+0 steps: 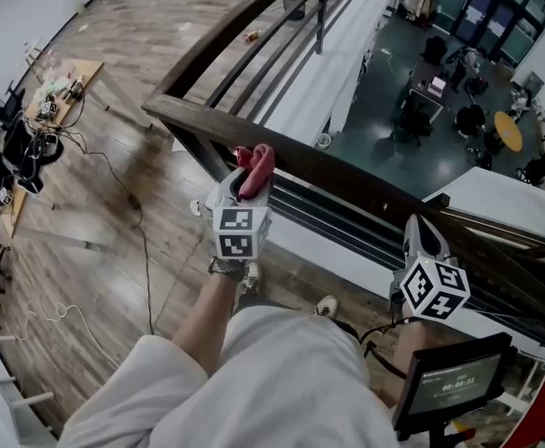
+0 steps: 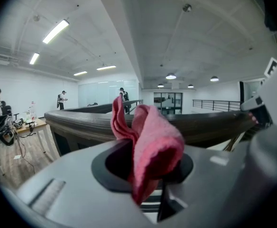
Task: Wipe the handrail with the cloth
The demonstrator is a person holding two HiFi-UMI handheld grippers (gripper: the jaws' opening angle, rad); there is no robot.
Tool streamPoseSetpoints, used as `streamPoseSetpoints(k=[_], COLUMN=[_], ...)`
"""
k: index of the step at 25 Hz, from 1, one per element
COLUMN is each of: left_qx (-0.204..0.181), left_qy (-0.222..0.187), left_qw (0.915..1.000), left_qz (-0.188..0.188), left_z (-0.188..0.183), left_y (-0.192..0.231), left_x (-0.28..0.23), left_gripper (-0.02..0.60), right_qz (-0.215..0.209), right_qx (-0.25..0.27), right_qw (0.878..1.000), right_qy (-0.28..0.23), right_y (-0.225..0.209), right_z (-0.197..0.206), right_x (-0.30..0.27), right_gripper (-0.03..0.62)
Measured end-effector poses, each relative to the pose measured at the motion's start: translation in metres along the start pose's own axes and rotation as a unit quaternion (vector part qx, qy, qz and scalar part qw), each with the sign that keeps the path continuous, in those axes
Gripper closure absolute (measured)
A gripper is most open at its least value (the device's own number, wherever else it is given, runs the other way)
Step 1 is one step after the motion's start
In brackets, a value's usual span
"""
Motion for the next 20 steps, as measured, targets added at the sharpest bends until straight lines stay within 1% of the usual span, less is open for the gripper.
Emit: streamPoseSetpoints(k=[8,15,20], left_qx=[-0.003,-0.014,0.000], left_qy=[0.006,0.004,0.012], left_qw=[0.9999,0.9996,0.9992], left_qz=[0.015,0.024,0.038], left_z=[0.007,0.014,0.017], left_y=[-0.025,-0.049,-0.062], left_x=[0.001,0.003,0.005], left_gripper=[0.457,0.457,0.457], right_qz=[-0.011,-0.023,-0.025], right_qx=[0.000,0.004,0.004], right_qw=[1.000,1.000,1.000], right_qy=[-0.006,-0.010,-0.014], right_y=[-0.007,-0.016,-0.023], right_z=[-0.001,0.002,0.003], right_x=[0.003,0.006,0.008], right_gripper=[0.591,0.591,0.591])
Point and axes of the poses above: the fingertips, and each gripper's own axes: x backward along the fingers, y to its left, z out of its underside, the point moved 2 cm from there along x, backward along the fingers, and after that the axes turned 13 degrees about x, right-handed, at the moved point
